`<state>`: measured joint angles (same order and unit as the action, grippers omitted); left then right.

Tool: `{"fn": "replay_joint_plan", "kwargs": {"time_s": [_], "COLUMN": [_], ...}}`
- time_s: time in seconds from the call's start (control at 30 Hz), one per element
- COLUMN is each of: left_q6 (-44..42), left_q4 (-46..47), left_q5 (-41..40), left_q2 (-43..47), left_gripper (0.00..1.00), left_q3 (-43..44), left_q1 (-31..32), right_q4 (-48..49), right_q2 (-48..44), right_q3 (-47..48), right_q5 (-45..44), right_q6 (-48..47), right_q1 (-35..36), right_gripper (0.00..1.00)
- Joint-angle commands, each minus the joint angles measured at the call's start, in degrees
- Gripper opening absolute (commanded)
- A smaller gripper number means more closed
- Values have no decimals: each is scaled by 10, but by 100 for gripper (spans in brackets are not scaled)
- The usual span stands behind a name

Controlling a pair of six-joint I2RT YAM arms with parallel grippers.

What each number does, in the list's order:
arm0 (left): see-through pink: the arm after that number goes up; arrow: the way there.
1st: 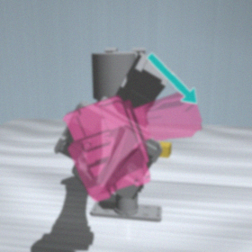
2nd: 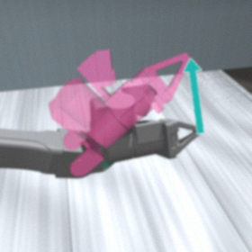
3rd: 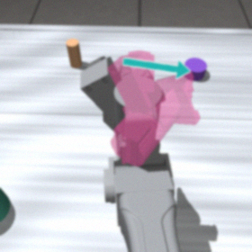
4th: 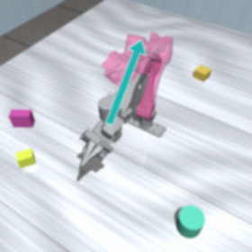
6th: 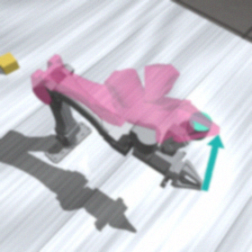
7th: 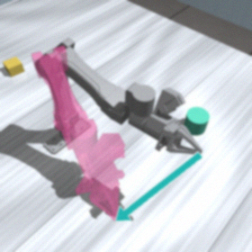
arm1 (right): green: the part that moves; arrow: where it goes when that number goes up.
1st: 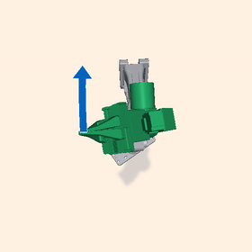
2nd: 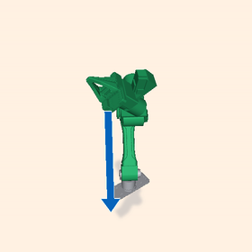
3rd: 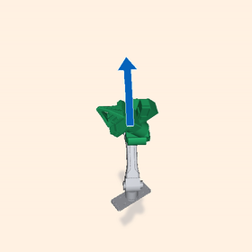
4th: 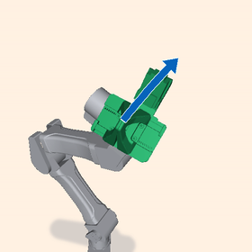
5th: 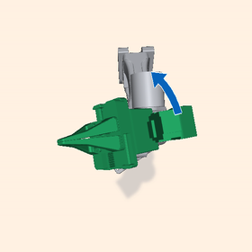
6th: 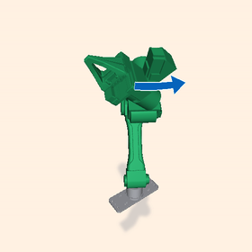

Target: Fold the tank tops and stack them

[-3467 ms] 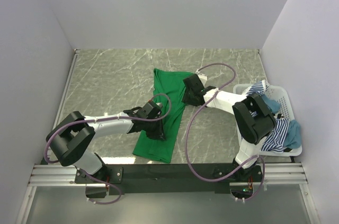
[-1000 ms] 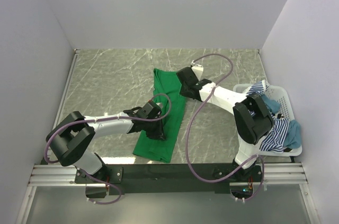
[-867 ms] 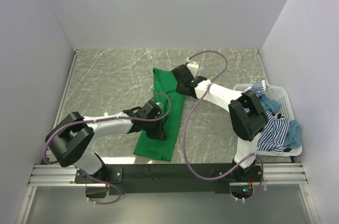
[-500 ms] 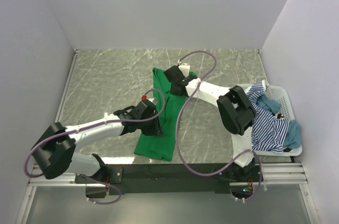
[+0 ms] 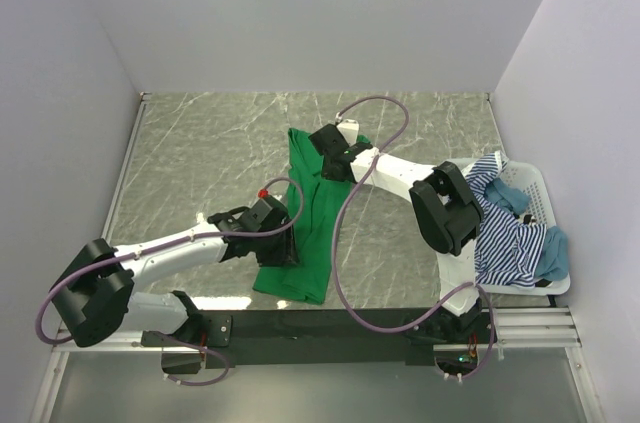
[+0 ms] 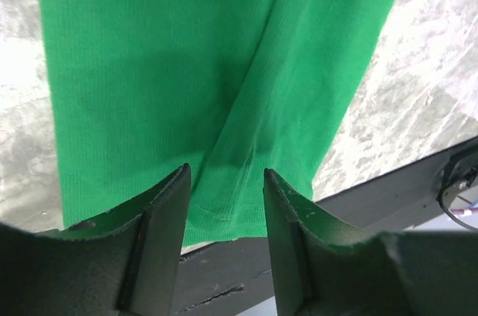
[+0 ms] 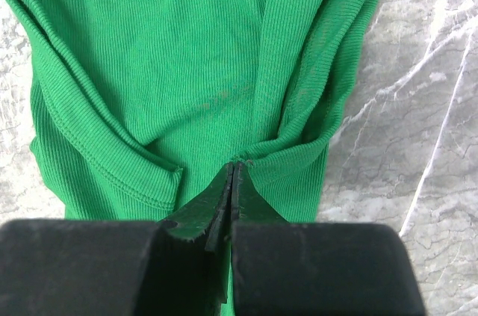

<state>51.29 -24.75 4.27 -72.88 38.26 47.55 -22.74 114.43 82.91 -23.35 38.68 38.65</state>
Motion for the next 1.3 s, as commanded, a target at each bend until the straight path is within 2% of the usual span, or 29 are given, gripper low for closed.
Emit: {"fn": "replay_joint_plan", "kwargs": {"time_s": [0.0, 0.17, 0.43, 0.53, 0.57, 0.63, 0.67, 0.73, 1.0, 1.27], "left_q6": [-5, -6, 7, 5, 4, 0, 0, -3, 7, 30], "left_q4": [7, 15, 15, 8, 6, 1, -2, -9, -35, -60], "left_q5": [20, 30, 13, 7, 5, 4, 2, 2, 9, 30], "left_q2": [10, -4, -22, -21, -21, -23, -24, -24, 17, 65], "left_gripper": [50, 49, 42, 32, 23, 15, 6, 1, 1, 1], "left_q3": [-3, 6, 3, 9, 15, 21, 26, 33, 67, 79], "left_q1": [1, 16, 32, 34, 35, 38, 39, 42, 51, 60], "right_q4": [13, 17, 21, 22, 23, 23, 23, 24, 30, 15], "right_q2": [-25, -32, -40, -41, -43, -46, -46, -49, -66, -45], "right_q3": [-7, -14, -19, -20, -20, -21, -21, -26, -42, -6], "right_q5": [-18, -17, -18, -17, -17, -18, -18, -18, -17, -29], "right_q6": [-3, -2, 0, 1, 1, 1, 2, 3, 0, -13], "right_q1": [2, 1, 2, 1, 2, 0, 0, -3, -21, -29], "right_gripper": [0, 0, 0, 0, 0, 0, 0, 0, 0, 0]}}
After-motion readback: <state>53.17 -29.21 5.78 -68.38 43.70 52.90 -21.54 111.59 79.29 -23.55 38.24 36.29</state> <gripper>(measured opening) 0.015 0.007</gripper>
